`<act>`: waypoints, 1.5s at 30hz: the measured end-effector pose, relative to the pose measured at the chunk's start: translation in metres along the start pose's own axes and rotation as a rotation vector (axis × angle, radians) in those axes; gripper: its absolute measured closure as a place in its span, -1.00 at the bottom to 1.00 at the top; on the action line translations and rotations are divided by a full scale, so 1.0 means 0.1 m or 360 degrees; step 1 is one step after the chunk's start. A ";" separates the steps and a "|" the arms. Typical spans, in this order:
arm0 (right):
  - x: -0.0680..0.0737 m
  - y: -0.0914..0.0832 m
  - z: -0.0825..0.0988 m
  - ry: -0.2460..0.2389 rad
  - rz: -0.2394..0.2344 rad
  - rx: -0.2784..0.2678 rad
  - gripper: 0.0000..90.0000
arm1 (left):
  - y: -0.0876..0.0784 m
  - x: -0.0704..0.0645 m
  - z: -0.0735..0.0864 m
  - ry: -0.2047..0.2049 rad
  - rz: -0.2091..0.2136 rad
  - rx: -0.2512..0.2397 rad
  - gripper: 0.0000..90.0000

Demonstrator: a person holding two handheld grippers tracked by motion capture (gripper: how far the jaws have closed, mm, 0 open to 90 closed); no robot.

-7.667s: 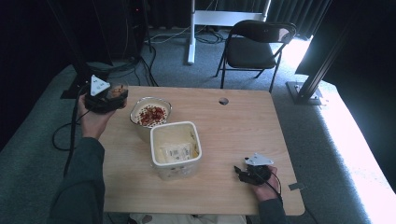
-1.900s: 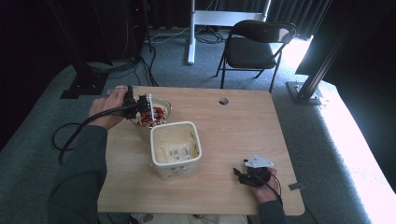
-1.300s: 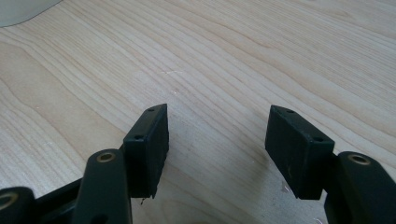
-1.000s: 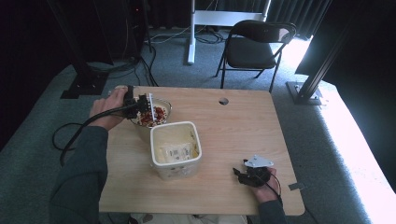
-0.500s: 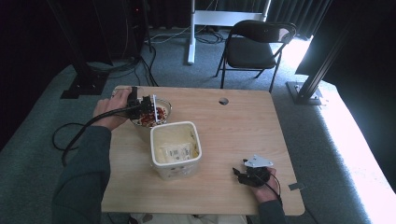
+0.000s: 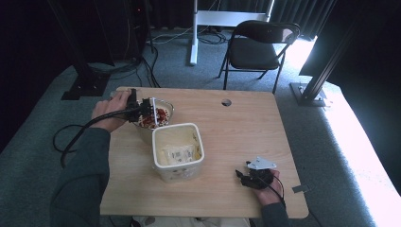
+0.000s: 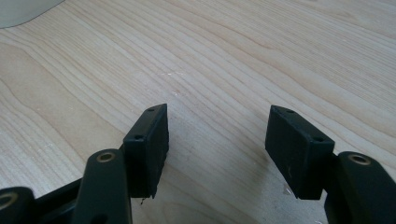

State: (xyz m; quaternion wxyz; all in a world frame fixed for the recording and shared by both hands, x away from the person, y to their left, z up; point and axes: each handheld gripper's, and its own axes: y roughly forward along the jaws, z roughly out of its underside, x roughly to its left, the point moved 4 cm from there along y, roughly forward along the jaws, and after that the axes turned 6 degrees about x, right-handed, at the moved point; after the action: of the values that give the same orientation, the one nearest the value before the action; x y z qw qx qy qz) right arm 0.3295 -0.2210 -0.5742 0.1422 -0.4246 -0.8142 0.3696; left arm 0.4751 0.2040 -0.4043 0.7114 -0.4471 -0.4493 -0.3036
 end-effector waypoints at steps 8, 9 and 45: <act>0.00 0.00 0.00 -0.0006 -0.0007 -0.0001 -0.13 | -0.04 0.05 -0.03 -0.0098 -0.0008 -0.0061 -0.21; 0.00 0.00 0.00 -0.0006 -0.0005 -0.0002 -0.13 | -0.05 0.08 -0.02 -0.0190 0.0042 -0.0085 -0.21; 0.01 -0.02 0.02 -0.0003 -0.0002 -0.0003 -0.13 | -0.49 0.39 0.24 -0.1484 0.0811 -0.0952 -0.21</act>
State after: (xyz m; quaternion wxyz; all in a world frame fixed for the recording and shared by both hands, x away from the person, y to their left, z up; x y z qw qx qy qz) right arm 0.3264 -0.2220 -0.5742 0.1412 -0.4238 -0.8149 0.3692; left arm 0.4414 0.2046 -0.3456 0.3336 -0.8068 -0.4875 -0.0091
